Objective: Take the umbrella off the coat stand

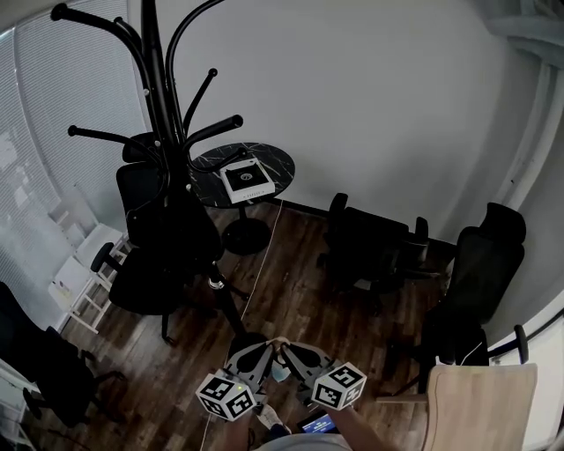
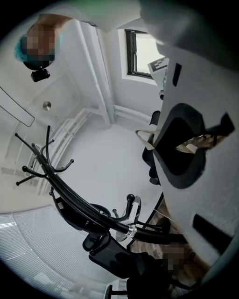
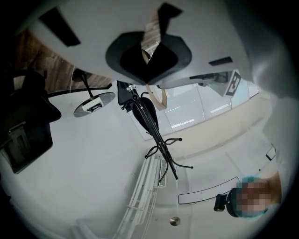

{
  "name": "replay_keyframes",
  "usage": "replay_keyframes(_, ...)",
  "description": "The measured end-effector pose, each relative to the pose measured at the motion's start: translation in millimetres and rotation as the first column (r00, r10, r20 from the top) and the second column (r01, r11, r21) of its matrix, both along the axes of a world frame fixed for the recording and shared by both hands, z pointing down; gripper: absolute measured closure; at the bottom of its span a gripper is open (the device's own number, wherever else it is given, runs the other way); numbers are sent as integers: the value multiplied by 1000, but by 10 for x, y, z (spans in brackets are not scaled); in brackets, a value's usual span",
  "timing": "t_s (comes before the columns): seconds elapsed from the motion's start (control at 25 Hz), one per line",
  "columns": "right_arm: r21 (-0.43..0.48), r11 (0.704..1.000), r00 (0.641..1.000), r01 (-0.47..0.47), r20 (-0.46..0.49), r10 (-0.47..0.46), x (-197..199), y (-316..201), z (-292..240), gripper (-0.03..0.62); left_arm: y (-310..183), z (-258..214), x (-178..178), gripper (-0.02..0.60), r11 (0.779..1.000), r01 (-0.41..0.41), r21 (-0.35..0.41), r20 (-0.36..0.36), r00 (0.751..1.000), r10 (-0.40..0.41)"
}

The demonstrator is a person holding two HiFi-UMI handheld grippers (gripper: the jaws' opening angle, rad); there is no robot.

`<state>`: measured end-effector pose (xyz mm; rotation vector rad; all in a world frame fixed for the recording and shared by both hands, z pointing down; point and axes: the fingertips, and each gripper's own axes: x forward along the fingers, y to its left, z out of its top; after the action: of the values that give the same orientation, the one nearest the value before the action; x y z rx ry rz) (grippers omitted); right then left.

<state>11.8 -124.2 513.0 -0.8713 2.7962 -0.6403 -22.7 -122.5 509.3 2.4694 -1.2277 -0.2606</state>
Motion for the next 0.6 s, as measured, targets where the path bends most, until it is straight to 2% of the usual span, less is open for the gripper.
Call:
replay_keyframes(0.32, -11, 1000, 1000, -5, 17, 5, 152, 330, -40, 582, 327, -39, 184, 561, 1000, -15, 5, 19, 1000, 15)
replay_keyframes(0.48, 10, 1000, 1000, -12, 21, 11, 260, 487, -104, 582, 493, -121, 318, 561, 999, -17, 43, 99, 995, 13)
replay_keyframes(0.6, 29, 999, 1000, -18, 16, 18, 337, 624, -183, 582, 609, -191, 411, 561, 998, -23, 56, 75, 997, 19)
